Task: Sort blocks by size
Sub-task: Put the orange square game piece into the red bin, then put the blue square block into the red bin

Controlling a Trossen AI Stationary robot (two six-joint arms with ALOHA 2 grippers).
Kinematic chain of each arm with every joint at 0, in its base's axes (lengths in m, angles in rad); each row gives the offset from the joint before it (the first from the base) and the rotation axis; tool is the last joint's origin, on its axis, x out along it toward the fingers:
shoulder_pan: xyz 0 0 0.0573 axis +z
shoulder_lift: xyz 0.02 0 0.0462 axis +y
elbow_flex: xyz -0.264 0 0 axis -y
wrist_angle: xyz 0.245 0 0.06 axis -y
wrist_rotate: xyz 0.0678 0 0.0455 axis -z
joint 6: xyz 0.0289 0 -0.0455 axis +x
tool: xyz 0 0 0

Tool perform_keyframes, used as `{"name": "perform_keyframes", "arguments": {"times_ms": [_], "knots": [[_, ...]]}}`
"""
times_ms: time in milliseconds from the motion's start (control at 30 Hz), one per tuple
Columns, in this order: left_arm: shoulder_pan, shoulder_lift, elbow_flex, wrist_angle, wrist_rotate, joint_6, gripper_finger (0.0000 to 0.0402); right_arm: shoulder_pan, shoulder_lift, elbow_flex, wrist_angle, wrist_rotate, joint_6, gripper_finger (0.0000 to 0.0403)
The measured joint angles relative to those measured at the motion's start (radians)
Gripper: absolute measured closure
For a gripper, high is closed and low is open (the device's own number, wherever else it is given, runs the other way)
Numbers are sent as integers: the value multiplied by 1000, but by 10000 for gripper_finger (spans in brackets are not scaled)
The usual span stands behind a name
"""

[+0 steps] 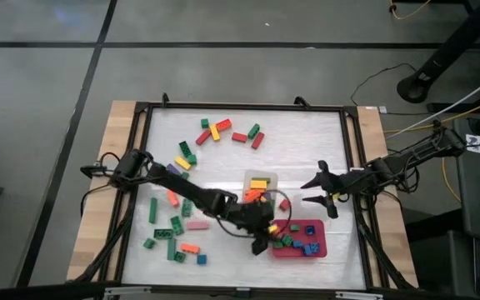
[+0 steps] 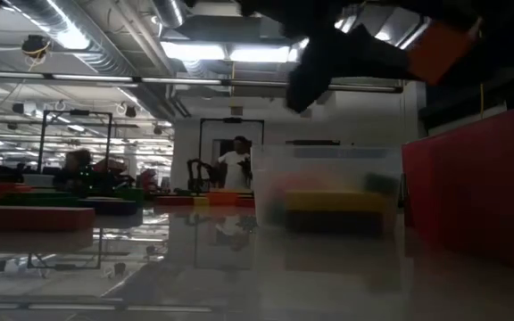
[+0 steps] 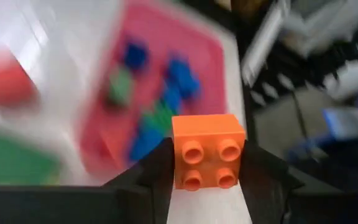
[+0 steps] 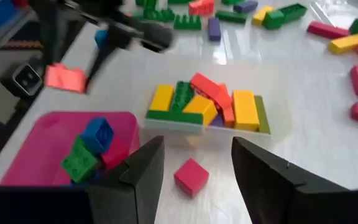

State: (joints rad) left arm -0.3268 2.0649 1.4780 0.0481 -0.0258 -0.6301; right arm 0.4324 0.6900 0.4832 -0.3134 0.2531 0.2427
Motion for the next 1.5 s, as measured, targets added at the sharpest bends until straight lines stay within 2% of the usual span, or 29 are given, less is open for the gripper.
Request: {"name": "perform_keyframes", "arguments": {"times_ms": [67, 233, 467, 533, 633, 733, 833, 933, 1067, 1233, 1333, 1500], "knots": [[17, 11, 1, 75, -49, 70, 246, 0, -13, -22, 26, 0, -4, 217], [40, 58, 1, 227, -56, 200, 233, 0, -13, -26, 42, 0, -4, 217], [39, 61, 1, 223, -50, 247, 230, 0, -12, -26, 77, -1, -5, 217], [40, 43, 1, 175, -4, 219, 230, -1, -13, -26, 77, -2, -5, 216], [43, -21, 1, 14, 127, 154, 229, 0, -12, -26, 75, -3, -5, 217], [26, -89, 2, -222, 261, 17, 229, 0, -12, -26, 77, -32, -5, 216], [-26, -137, 1, -455, 309, -80, 229, 0, -12, -26, 77, -47, -6, 217], [-93, -171, 1, -639, 311, -109, 229, 0, -12, -26, 77, -47, -6, 216], [-175, -171, 0, -788, 279, -97, 229, 0, -12, -26, 79, -47, -6, 216], [-252, -168, 0, -833, 227, -82, 229, 0, -12, -26, 80, -47, -5, 217], [-288, -167, 0, -832, 153, -44, 228, 0, -12, -26, 80, -47, -4, 216], [-319, -159, 1, -841, 27, -70, 228, 0, -12, -26, 80, -43, -4, 216]]}}
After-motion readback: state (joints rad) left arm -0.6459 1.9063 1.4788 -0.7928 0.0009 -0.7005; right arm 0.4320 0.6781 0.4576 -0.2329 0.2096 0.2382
